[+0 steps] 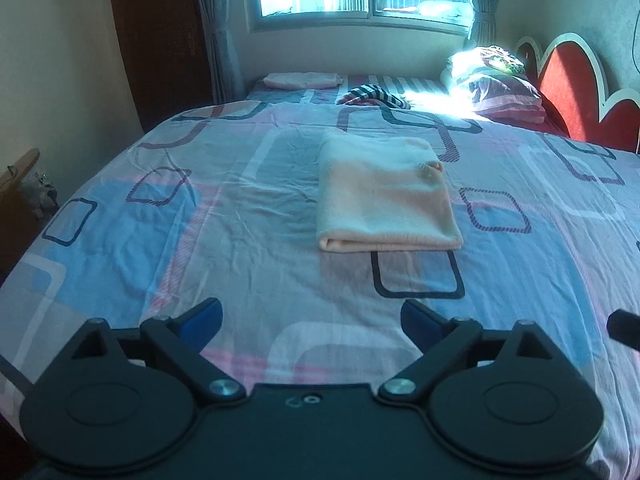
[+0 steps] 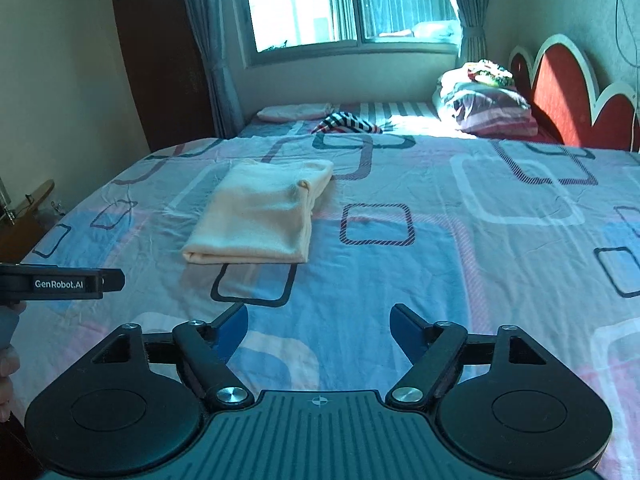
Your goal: Fold small clothes
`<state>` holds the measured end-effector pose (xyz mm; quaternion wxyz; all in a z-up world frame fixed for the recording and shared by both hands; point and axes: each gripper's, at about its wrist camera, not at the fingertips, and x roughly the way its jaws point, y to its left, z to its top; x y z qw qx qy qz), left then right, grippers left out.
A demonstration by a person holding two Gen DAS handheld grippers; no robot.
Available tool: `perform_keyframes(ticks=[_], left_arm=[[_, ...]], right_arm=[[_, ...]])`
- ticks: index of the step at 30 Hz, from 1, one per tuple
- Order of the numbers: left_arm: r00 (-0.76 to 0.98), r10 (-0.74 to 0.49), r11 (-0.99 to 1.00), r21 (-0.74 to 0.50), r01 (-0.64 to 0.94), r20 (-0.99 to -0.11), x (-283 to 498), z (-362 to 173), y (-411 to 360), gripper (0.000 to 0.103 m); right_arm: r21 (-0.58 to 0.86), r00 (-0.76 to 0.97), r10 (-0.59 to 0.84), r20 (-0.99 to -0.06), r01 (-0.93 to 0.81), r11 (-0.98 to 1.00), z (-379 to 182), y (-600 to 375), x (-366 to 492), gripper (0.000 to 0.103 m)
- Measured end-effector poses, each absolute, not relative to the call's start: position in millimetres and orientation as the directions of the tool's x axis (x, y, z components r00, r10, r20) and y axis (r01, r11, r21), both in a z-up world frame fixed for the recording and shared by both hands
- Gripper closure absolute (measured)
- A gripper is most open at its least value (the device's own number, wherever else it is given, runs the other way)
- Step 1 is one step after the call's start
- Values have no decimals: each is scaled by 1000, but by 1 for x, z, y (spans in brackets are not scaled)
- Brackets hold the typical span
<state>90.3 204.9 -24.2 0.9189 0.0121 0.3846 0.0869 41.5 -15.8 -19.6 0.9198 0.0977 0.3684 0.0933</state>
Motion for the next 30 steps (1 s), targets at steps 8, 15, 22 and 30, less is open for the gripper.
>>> perform_keyframes(ticks=[8, 15, 22, 30], left_arm=[[739, 171, 982, 56, -178, -651, 22, 10, 192, 6], [768, 200, 978, 75, -196, -608, -12, 29, 183, 5], [772, 208, 975, 66, -211, -601, -24, 35, 186, 4], [779, 204, 977, 73, -200, -593, -29, 37, 182, 3]], right_arm=[[213, 805, 205, -557, -100, 972, 26, -22, -25, 3], [233, 828, 191, -528, -75, 969, 39, -29, -41, 1], [249, 834, 183, -521, -57, 967, 41, -31, -47, 1], [245, 835, 181, -519, -58, 968, 41, -33, -50, 1]])
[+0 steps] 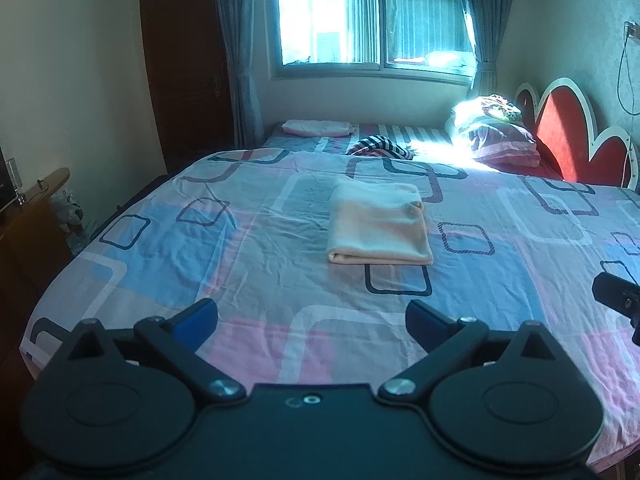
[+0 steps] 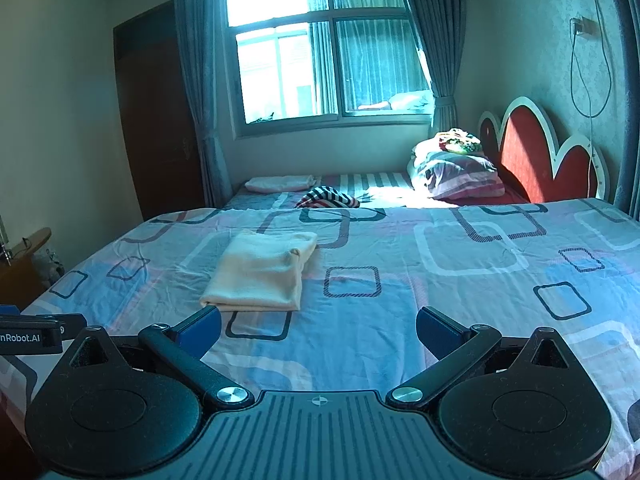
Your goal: Fold small clothes
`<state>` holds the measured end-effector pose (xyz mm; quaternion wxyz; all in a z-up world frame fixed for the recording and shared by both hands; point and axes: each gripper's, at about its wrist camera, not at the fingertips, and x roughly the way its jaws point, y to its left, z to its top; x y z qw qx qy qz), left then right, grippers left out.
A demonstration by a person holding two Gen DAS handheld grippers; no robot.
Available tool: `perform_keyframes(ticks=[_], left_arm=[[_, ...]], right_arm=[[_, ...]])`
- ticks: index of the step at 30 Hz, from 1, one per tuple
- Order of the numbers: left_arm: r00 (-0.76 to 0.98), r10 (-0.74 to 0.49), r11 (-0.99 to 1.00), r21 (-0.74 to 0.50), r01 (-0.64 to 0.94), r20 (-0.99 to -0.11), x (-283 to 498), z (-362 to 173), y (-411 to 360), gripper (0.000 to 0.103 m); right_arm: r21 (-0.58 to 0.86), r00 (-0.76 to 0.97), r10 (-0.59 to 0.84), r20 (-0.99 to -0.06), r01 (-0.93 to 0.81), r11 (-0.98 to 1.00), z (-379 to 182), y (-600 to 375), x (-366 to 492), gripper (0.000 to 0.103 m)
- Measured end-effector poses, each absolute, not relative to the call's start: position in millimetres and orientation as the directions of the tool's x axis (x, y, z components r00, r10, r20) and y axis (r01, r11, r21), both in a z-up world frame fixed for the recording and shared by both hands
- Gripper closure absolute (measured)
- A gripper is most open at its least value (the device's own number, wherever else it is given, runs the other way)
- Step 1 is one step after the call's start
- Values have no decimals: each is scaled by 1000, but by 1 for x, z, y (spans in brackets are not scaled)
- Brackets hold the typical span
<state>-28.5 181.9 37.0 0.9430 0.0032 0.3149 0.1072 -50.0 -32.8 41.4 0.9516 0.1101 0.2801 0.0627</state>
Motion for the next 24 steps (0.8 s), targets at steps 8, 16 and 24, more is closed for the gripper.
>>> perform_keyframes(ticks=[8, 16, 24], left_arm=[[776, 203, 977, 76, -198, -597, -28, 35, 181, 3], [777, 211, 976, 82, -202, -593, -27, 35, 181, 3], [777, 215, 975, 87, -204, -592, -27, 35, 181, 3]], right_arm=[[248, 830, 185, -527, -58, 967, 40, -33, -49, 1], [244, 827, 190, -529, -67, 968, 39, -31, -47, 1], [242, 823, 191, -535, -68, 968, 37, -30, -43, 1]])
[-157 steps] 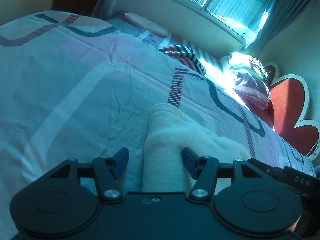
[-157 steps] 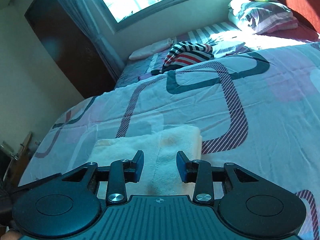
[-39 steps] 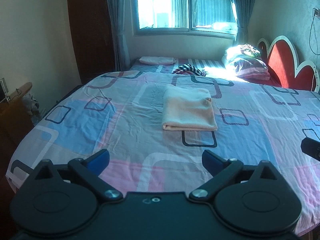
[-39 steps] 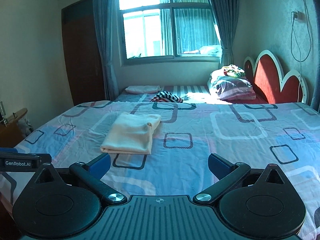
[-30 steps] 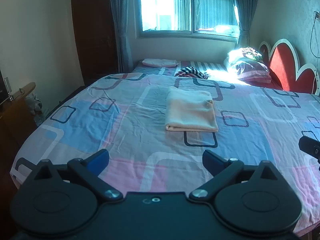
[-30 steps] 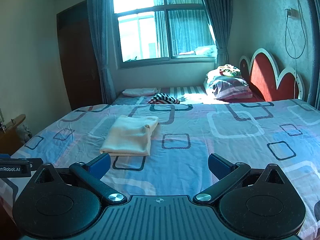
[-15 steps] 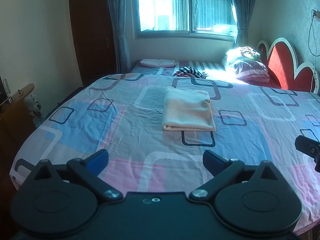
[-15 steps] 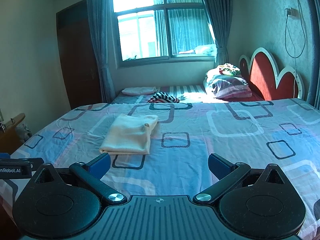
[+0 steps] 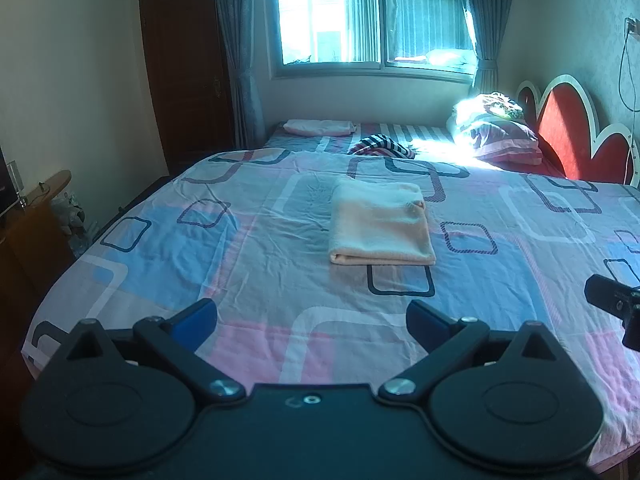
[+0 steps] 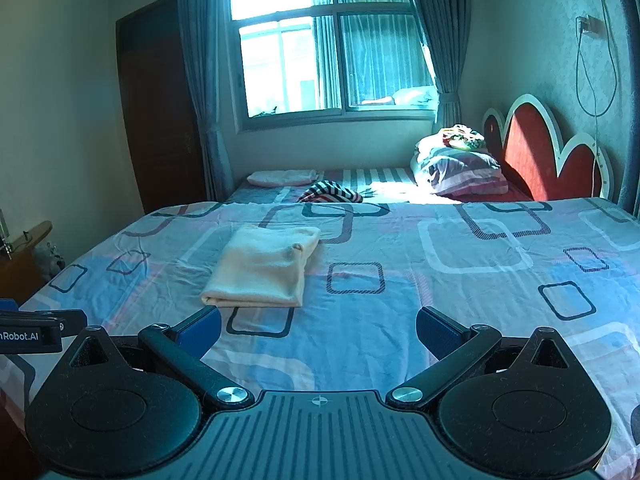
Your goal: Fold small clothes
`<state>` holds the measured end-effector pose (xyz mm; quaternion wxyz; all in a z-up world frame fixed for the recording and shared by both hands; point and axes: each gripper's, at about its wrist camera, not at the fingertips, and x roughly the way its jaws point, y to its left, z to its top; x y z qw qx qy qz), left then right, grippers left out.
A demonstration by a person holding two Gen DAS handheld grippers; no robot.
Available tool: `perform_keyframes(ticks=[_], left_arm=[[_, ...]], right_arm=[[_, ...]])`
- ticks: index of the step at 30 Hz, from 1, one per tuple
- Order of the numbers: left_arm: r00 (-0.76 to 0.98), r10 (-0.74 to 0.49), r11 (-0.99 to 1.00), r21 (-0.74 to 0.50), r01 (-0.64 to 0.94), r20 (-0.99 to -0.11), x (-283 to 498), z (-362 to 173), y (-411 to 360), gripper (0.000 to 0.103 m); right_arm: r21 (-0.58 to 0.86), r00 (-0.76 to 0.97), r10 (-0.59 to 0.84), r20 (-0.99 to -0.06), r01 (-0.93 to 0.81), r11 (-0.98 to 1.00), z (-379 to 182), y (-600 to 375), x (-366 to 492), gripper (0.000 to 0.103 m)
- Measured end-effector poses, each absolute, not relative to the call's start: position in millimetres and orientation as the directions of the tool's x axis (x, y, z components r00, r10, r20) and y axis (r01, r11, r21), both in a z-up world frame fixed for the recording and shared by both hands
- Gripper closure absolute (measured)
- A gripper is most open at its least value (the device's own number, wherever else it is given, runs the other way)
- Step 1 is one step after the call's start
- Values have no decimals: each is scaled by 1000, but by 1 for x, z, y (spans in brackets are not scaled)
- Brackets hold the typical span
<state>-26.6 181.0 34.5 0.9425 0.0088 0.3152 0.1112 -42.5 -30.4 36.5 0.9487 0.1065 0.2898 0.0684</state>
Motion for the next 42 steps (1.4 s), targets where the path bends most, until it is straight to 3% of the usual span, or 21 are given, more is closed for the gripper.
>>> perform_keyframes(ticks=[42], left_arm=[[757, 214, 974, 79, -211, -618, -13, 28, 191, 2]], right_arm=[[248, 804, 208, -558, -78, 966, 25, -20, -30, 1]])
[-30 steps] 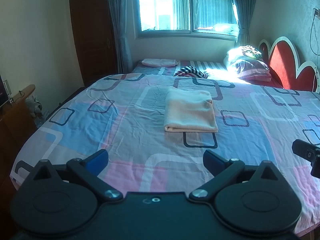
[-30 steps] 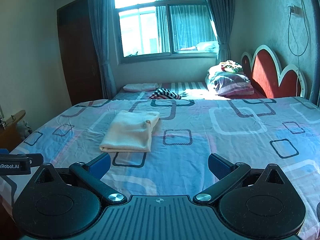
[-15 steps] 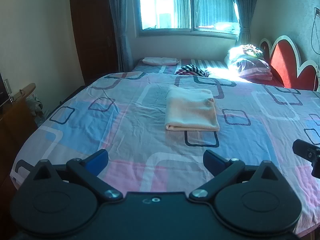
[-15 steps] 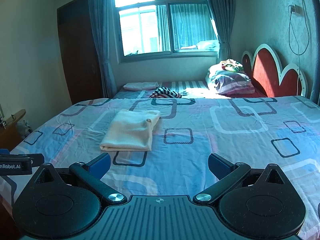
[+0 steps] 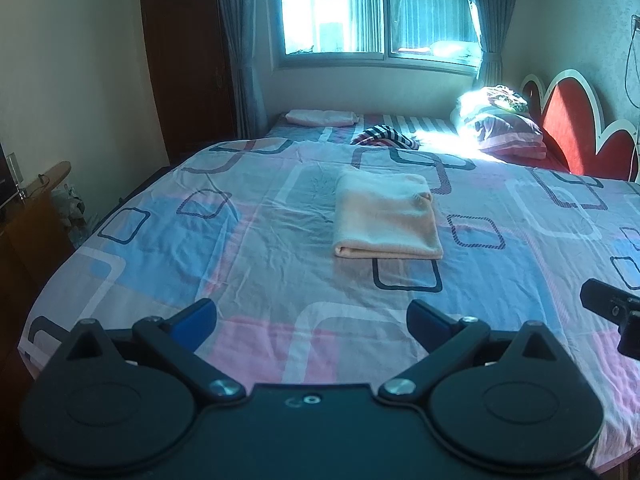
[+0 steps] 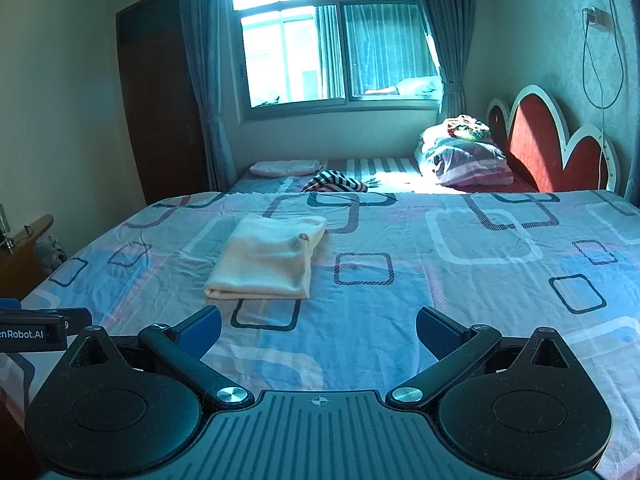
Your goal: Fold small clothes
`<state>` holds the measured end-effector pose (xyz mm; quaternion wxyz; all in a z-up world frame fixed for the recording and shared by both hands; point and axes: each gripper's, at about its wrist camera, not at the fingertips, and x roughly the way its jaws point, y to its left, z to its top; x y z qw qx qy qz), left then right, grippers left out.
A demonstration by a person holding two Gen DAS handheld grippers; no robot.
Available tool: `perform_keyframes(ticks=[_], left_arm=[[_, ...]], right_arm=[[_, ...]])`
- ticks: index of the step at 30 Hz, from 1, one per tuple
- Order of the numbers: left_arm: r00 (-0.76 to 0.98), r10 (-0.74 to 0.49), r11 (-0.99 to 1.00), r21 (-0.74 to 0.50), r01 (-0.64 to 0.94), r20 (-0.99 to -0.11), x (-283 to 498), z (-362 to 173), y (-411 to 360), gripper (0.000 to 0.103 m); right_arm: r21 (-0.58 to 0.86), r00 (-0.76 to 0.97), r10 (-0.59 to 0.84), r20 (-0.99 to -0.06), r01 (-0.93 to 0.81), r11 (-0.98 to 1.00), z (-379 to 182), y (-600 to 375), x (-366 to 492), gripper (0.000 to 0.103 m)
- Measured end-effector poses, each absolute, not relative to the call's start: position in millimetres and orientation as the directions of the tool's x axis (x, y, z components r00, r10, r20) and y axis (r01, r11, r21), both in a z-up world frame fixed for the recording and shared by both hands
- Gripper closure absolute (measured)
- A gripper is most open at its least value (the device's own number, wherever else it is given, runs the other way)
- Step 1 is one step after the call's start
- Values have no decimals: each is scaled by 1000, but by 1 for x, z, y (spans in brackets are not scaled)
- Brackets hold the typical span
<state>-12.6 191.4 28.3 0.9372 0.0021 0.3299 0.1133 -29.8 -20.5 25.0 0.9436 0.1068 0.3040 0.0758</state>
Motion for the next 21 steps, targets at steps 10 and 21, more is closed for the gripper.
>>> perform_keyframes(ticks=[10, 21], left_arm=[[740, 187, 979, 62, -193, -646, 1, 21, 198, 2], [721, 139, 988, 41, -152, -679, 44, -6, 212, 1]], right_arm=[[251, 792, 215, -572, -81, 965, 18, -16, -19, 1], [235, 757, 199, -622, -62, 970, -5, -11, 6, 1]])
